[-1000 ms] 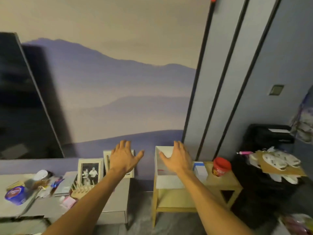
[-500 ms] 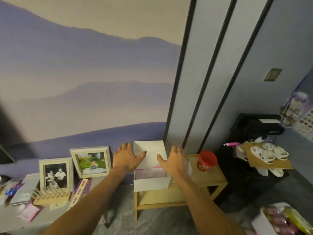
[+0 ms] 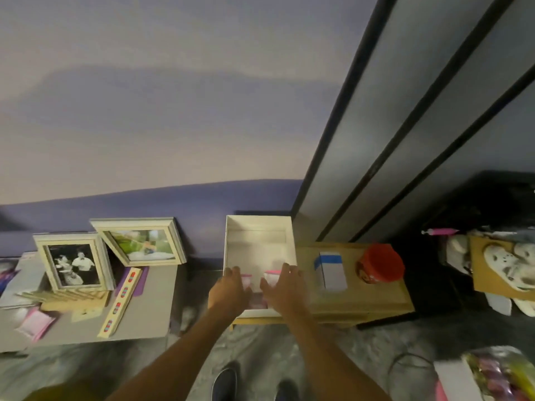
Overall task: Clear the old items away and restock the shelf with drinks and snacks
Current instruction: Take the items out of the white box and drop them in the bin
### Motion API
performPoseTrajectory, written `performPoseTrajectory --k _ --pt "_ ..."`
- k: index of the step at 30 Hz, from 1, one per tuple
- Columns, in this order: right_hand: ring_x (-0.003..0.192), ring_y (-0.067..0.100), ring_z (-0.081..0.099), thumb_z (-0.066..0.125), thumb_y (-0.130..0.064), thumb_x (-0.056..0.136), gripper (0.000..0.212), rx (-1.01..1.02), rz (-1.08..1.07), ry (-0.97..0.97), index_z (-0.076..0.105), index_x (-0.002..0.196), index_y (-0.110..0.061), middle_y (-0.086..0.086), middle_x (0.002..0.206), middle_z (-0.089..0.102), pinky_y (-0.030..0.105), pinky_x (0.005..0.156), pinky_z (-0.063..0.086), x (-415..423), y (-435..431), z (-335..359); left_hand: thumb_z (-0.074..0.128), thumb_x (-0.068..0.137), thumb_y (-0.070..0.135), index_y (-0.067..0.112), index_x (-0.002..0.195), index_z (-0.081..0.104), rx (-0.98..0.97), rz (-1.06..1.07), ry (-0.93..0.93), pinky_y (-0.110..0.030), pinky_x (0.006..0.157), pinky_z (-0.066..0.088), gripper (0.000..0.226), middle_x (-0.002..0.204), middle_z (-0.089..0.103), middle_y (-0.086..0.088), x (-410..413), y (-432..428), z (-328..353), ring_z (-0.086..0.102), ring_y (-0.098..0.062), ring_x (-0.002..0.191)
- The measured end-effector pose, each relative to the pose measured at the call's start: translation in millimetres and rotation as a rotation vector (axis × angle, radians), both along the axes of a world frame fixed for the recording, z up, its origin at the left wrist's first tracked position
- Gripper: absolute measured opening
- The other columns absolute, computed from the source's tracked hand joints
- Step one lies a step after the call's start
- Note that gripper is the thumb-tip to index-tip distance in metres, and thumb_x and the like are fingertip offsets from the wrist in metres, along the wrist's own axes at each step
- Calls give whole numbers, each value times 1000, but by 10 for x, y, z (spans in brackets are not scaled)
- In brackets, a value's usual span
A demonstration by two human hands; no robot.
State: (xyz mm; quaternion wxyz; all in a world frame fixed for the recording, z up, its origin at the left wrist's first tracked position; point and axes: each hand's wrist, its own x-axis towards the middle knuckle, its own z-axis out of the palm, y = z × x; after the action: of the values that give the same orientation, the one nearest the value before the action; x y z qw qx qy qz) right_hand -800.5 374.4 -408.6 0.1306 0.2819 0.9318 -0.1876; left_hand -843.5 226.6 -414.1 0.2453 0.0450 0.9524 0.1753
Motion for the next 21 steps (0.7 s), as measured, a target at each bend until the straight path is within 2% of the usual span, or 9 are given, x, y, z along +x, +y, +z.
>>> performPoseTrajectory --k 2,5,7,9,12,15,17,19,21 --pt "136 26 53 51 -67 96 78 -35 -2 -50 42 153 -15 7 153 51 39 112 47 -82 51 -240 68 99 39 23 141 44 -64 -13 -9 -41 102 59 51 141 59 -5 18 112 -112 67 -26 120" --pt "133 25 56 57 -53 100 67 -61 28 -100 42 151 -13 9 149 52 36 109 50 -197 127 -429 75 96 40 19 145 43 -194 -40 -10 -39 113 48 61 144 56 -7 -53 293 -204 59 -27 131" --pt "126 23 60 60 -51 100 64 -49 76 -124 44 148 -12 9 144 55 33 104 53 -287 190 -579 69 100 37 16 148 40 -251 -61 -12 -41 116 45 60 148 53 -10 -156 434 -275 55 -30 136" --pt "122 22 62 65 -54 97 65 -25 128 -136 48 144 -12 8 138 57 31 100 54 -356 232 -760 69 99 37 15 150 35 -222 11 -56 -43 113 49 65 151 48 -13 -233 548 -371 53 -34 138" --pt "115 22 60 67 -61 90 66 40 221 -162 60 135 -14 5 126 60 33 97 54 -441 252 -1159 79 88 51 16 148 34 -189 157 -152 -46 104 55 83 150 45 -14 -271 614 -571 54 -36 138" --pt "109 25 59 70 -51 85 57 70 253 -201 64 128 -14 8 119 63 35 92 53 -457 245 -1598 81 87 51 19 145 38 -212 177 -155 -44 100 57 79 145 49 -11 -260 616 -782 56 -33 135" --pt "105 27 58 72 -42 85 47 113 291 -207 64 123 -16 9 116 63 37 89 50 -440 232 -1655 80 89 47 20 145 40 -237 141 -133 -44 102 57 73 146 47 -10 -259 614 -850 53 -33 136" --pt "105 28 57 76 -38 83 48 110 317 -196 64 124 -17 9 118 62 38 88 50 -433 214 -1588 83 87 44 21 142 42 -228 138 -125 -46 102 58 73 146 44 -10 -261 594 -895 52 -33 135" --pt "115 29 57 80 -35 83 53 71 312 -152 63 130 -18 10 129 61 38 96 51 -451 209 -1579 84 84 47 24 142 42 -173 140 -109 -46 101 58 76 146 43 -8 -277 571 -884 54 -33 133"
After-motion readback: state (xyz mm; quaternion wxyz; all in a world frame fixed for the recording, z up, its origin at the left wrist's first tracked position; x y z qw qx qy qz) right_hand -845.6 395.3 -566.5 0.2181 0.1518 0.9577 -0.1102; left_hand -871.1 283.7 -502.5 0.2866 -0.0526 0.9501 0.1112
